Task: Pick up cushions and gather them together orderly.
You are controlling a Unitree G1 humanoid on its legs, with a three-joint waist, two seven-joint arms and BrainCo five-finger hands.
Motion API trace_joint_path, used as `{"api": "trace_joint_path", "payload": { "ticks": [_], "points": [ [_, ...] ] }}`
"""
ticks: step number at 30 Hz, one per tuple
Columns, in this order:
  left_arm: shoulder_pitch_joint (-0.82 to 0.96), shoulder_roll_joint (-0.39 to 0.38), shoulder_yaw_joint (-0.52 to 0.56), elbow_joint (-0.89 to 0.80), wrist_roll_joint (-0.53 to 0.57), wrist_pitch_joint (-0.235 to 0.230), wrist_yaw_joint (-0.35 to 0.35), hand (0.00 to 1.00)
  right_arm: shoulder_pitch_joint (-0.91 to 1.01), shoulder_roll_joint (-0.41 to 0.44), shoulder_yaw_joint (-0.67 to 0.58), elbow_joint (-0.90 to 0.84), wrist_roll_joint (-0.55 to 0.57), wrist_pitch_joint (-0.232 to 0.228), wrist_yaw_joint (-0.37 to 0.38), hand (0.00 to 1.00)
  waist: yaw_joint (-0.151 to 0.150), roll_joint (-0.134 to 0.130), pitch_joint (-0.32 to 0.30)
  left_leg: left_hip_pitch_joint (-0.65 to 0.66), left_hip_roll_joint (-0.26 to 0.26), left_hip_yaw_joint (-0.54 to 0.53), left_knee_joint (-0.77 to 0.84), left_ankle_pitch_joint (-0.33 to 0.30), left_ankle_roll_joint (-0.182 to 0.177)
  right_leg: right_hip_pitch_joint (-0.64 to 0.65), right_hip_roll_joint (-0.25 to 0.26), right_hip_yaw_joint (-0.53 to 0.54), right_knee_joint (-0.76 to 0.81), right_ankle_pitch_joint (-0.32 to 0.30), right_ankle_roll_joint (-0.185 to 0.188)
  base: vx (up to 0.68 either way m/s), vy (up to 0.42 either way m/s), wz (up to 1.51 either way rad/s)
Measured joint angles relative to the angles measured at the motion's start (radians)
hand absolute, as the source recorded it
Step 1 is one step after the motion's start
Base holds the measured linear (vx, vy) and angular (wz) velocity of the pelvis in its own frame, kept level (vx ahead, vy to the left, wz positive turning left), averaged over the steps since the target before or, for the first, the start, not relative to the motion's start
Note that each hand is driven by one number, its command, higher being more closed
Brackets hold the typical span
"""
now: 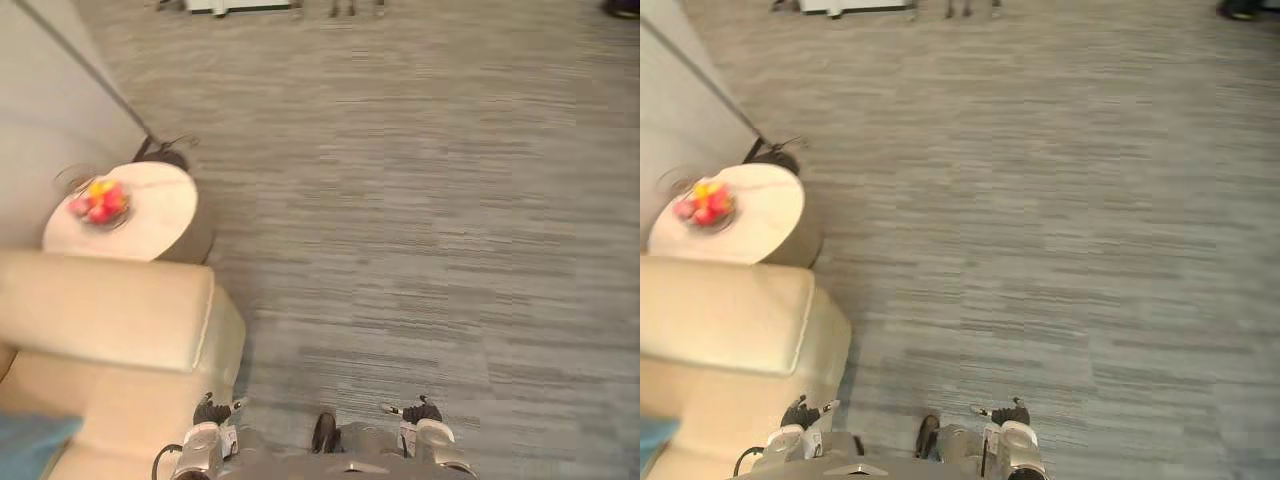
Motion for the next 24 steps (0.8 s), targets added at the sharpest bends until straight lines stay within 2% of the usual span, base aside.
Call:
{"api": "trace_joint_path", "payload": {
  "ticks": [1,3,4,5,7,8,9,10,11,12,13,14,15,16,17,18,19,20,21,22,24],
  "points": [
    [0.001,-0.001,0.000,-0.005,0.000,0.000,0.000,0.00,0.002,0.000,0.000,0.000,0.003,0.000,0.000,0.00,0.002,-0.001,0.001,-0.015,-0.019,-0.022,-0.028,0.000,0.000,0.010,0.006,0.024,-0.005,0.001,0.001,0.18,0.011,-1.38],
    [0.004,-0.015,0.013,-0.021,-0.001,-0.005,0.000,0.00,-0.003,0.000,0.000,-0.001,0.005,0.001,0.000,0.00,0.019,0.000,0.000,-0.075,-0.098,-0.156,-0.176,0.011,-0.019,0.044,0.043,0.159,-0.030,0.007,0.007,0.20,0.046,-1.60],
    [0.005,-0.018,0.017,-0.024,-0.001,-0.005,0.000,0.00,-0.005,0.002,0.000,-0.001,0.005,0.000,-0.001,0.00,0.022,0.003,-0.002,-0.076,-0.106,-0.182,-0.214,0.018,-0.028,0.051,0.050,0.176,-0.043,0.008,0.009,0.21,0.086,-1.83],
    [0.007,-0.020,0.016,-0.025,-0.001,-0.006,-0.003,0.00,-0.006,0.005,0.000,-0.001,0.006,0.000,-0.001,0.00,0.035,0.004,-0.005,-0.084,-0.115,-0.237,-0.299,0.048,-0.009,0.066,0.065,0.217,-0.053,-0.004,-0.005,0.25,0.121,-1.52],
    [0.007,-0.019,0.017,-0.024,-0.001,-0.005,-0.010,0.00,0.000,0.007,0.000,-0.001,0.006,0.001,-0.001,0.00,0.034,0.014,-0.011,-0.090,-0.110,-0.265,-0.321,0.071,0.006,0.074,0.083,0.254,-0.036,-0.022,0.009,0.30,0.158,-1.44],
    [0.009,-0.017,0.017,-0.025,-0.001,-0.004,-0.013,0.00,0.012,0.008,0.000,-0.001,0.006,0.001,-0.001,0.00,0.040,0.009,-0.017,-0.066,-0.111,-0.257,-0.318,0.090,0.009,0.077,0.089,0.304,-0.003,-0.049,0.021,0.48,0.223,-1.53],
    [0.017,-0.005,0.016,-0.026,-0.001,-0.004,-0.017,0.00,0.026,0.016,-0.001,-0.004,0.006,0.001,-0.001,0.00,0.040,-0.014,-0.028,-0.022,-0.109,-0.195,-0.324,0.092,0.019,0.072,0.073,0.355,0.058,-0.104,0.073,0.42,0.184,-1.31],
    [0.018,-0.001,0.015,-0.025,-0.001,-0.004,-0.017,0.00,0.030,0.016,-0.003,-0.005,0.006,0.000,-0.001,0.00,0.037,-0.020,-0.033,-0.009,-0.106,-0.169,-0.331,0.081,0.023,0.062,0.064,0.349,0.090,-0.117,0.104,0.43,0.176,-1.32],
    [0.017,0.006,0.013,-0.025,-0.002,-0.003,-0.016,0.00,0.035,0.024,0.000,-0.015,0.007,0.000,0.000,0.00,0.040,-0.036,-0.036,0.019,-0.100,-0.114,-0.340,0.057,0.039,0.025,0.043,0.313,0.160,-0.122,0.156,0.30,0.132,-1.15],
    [0.016,0.010,0.011,-0.023,-0.002,-0.002,-0.014,0.00,0.030,0.034,0.000,-0.028,0.009,0.001,0.000,0.00,0.044,-0.039,-0.035,0.044,-0.090,-0.072,-0.349,0.041,0.046,-0.020,0.029,0.268,0.245,-0.118,0.209,0.43,0.186,-1.41],
    [0.014,0.017,-0.001,-0.011,-0.002,0.005,-0.010,0.00,0.020,0.041,0.003,-0.029,0.019,0.000,0.001,0.00,0.043,-0.039,-0.035,0.078,-0.085,-0.041,-0.365,0.033,0.054,-0.065,-0.006,0.193,0.336,-0.119,0.242,0.39,0.160,-1.31],
    [0.008,0.028,-0.029,0.007,-0.002,0.013,-0.003,0.00,0.006,0.040,0.003,-0.025,0.027,0.001,0.002,0.00,0.041,-0.031,-0.031,0.128,-0.078,-0.011,-0.397,0.034,0.054,-0.090,-0.065,0.081,0.394,-0.133,0.196,0.32,0.110,-1.06],
    [0.004,0.033,-0.043,0.018,-0.002,0.014,0.003,0.00,-0.005,0.038,0.003,-0.020,0.027,0.001,0.002,0.00,0.038,-0.017,-0.023,0.163,-0.070,-0.003,-0.416,0.034,0.054,-0.094,-0.100,0.005,0.406,-0.145,0.153,0.32,0.071,-1.18],
    [-0.015,0.045,-0.064,0.035,-0.002,0.018,0.010,0.00,-0.025,0.030,0.010,-0.002,0.026,-0.001,0.002,0.00,0.037,0.009,-0.008,0.228,-0.047,0.013,-0.446,0.034,0.054,-0.103,-0.162,-0.163,0.394,-0.163,0.086,0.33,0.033,-1.15],
    [-0.018,0.056,-0.064,0.044,-0.002,0.019,0.017,0.00,-0.044,0.026,0.033,0.012,0.026,0.000,0.001,0.00,0.036,0.014,-0.007,0.259,-0.031,0.026,-0.458,0.034,0.054,-0.121,-0.187,-0.268,0.341,-0.154,0.066,0.35,0.017,-1.09],
    [-0.020,0.064,-0.063,0.045,-0.002,0.019,0.021,0.00,-0.048,0.026,0.043,0.012,0.026,-0.001,0.001,0.00,0.037,0.014,-0.008,0.271,-0.027,0.035,-0.462,0.033,0.052,-0.130,-0.189,-0.311,0.297,-0.142,0.054,0.32,-0.001,-0.84],
    [-0.022,0.081,-0.066,0.049,-0.002,0.020,0.025,0.00,-0.046,0.028,0.050,0.011,0.026,-0.005,0.001,0.00,0.034,0.001,-0.011,0.293,-0.030,0.060,-0.462,0.028,0.042,-0.128,-0.182,-0.364,0.134,-0.074,0.029,0.36,-0.013,-0.64],
    [-0.022,0.103,-0.079,0.054,-0.002,0.021,0.026,0.00,-0.040,0.029,0.048,0.013,0.026,-0.008,-0.001,0.00,0.029,-0.037,-0.013,0.310,-0.066,0.068,-0.457,0.020,0.028,-0.129,-0.183,-0.337,0.001,0.131,-0.029,0.51,-0.008,-0.72],
    [-0.033,0.090,-0.092,0.072,0.000,0.025,0.025,0.00,-0.036,-0.007,0.039,0.020,0.027,-0.006,-0.004,0.00,0.031,-0.002,-0.020,0.320,-0.042,0.051,-0.425,0.025,0.004,-0.119,-0.164,-0.312,0.022,0.128,-0.023,0.42,-0.004,-0.47],
    [-0.036,0.085,-0.093,0.072,0.000,0.024,0.025,0.00,-0.032,-0.011,0.039,0.019,0.028,-0.007,-0.008,0.00,0.028,-0.001,-0.024,0.307,-0.047,0.049,-0.407,0.041,0.001,-0.119,-0.165,-0.305,0.015,0.116,-0.014,0.38,-0.020,-0.46],
    [-0.047,0.065,-0.102,0.071,0.003,0.022,0.025,0.00,-0.033,-0.050,0.038,0.031,0.036,-0.008,-0.020,0.00,0.017,0.021,-0.018,0.263,-0.042,0.043,-0.293,0.085,0.004,-0.111,-0.155,-0.276,0.001,0.101,-0.006,0.27,-0.019,-0.35]
  ]
}}
